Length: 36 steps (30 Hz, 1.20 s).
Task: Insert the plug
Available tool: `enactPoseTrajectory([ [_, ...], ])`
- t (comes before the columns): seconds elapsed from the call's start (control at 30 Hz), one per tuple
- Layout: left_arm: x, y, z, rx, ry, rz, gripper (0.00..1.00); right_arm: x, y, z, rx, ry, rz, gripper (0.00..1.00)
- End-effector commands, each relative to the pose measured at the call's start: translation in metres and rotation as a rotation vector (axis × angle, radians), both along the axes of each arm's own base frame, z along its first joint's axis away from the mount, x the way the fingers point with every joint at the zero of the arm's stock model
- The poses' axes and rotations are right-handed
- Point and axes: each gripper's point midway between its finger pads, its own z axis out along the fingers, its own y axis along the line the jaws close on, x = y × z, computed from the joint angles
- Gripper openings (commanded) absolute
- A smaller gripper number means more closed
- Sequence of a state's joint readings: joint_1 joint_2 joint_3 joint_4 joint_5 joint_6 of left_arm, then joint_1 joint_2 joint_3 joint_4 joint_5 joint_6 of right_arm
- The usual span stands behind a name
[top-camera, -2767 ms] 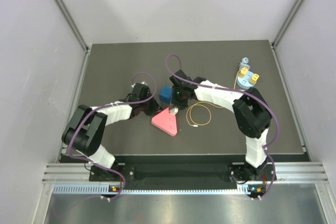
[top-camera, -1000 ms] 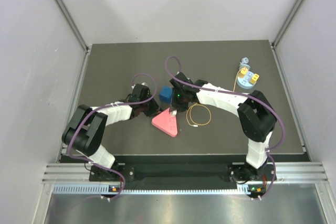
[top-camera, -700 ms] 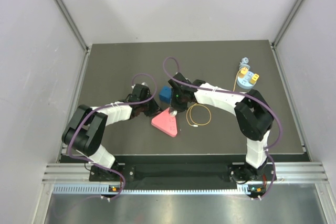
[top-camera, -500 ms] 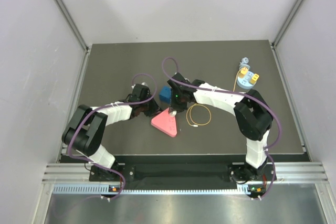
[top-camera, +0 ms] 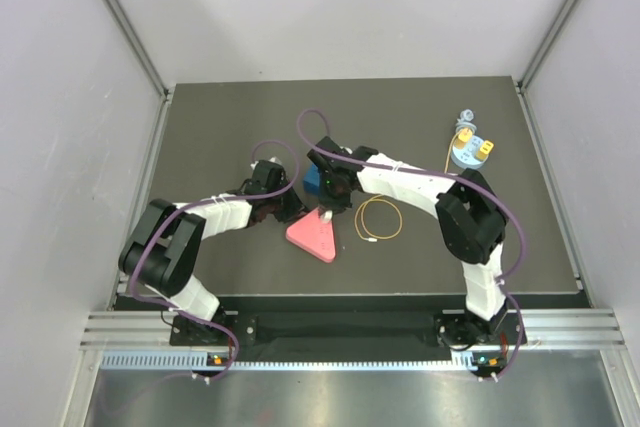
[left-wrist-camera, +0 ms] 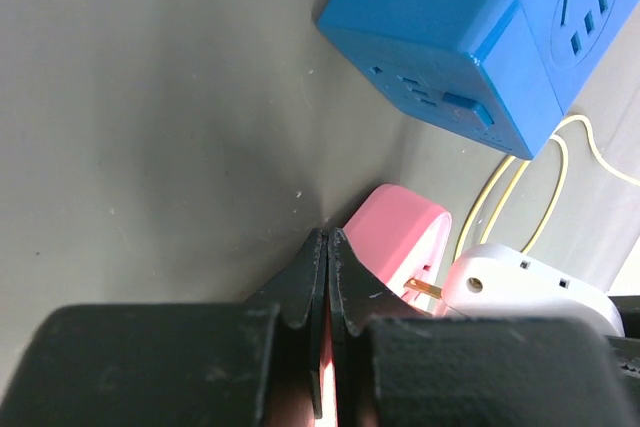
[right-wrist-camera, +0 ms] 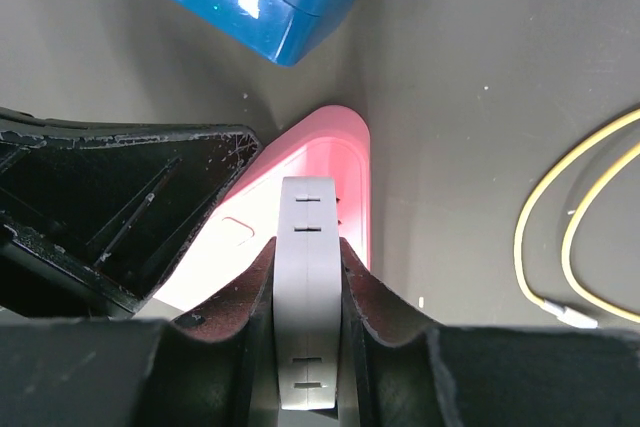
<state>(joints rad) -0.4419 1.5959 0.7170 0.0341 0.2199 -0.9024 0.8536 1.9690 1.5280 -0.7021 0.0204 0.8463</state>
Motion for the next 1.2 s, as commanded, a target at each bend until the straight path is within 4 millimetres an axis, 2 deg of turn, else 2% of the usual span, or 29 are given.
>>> enactPoseTrajectory([
  [0.0,-0.004,-0.009,0.003,-0.027,0.003,-0.042,0.02,0.005,0.017,0.005,0.0,-0.036,0.008,0.0],
  [0.2,-0.005,-0.011,-0.001,-0.038,0.014,-0.043,0.02,0.005,0.028,0.01,0.035,-0.053,0.005,0.0],
  [0.53,-0.005,-0.014,-0.003,-0.045,0.016,-0.044,0.01,0.006,0.034,0.015,0.099,-0.092,-0.006,0.0],
  [0.8,-0.006,-0.017,-0.003,-0.053,0.023,-0.041,0.01,0.004,0.03,0.008,0.073,-0.075,-0.015,0.0],
  [1.17,-0.01,-0.018,-0.009,-0.054,0.031,-0.041,0.0,0.004,0.036,0.005,0.041,-0.066,0.003,0.0],
])
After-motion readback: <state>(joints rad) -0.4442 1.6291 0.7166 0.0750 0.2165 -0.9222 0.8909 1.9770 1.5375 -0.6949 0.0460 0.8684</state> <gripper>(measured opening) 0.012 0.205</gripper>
